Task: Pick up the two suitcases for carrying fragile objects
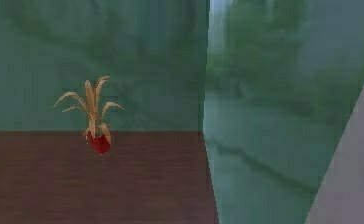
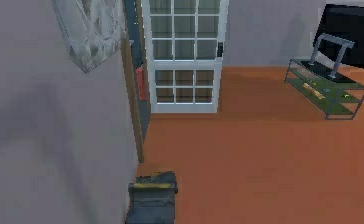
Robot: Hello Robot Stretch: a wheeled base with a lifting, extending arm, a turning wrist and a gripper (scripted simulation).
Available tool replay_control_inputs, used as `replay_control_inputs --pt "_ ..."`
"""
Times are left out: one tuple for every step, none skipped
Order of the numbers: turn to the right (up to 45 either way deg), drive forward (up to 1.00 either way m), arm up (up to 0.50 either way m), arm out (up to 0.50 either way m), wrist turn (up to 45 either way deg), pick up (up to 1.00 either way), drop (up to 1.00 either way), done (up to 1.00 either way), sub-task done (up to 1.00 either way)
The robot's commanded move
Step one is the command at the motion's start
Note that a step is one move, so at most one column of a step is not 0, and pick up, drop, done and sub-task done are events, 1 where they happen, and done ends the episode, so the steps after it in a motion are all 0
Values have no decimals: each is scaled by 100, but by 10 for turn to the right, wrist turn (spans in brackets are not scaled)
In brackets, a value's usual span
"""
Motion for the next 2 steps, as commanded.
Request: replay_control_inputs --pt "0 0 0 46 0 0 0 0 0" --pt "0 0 0 0 450 0 0 0 0"
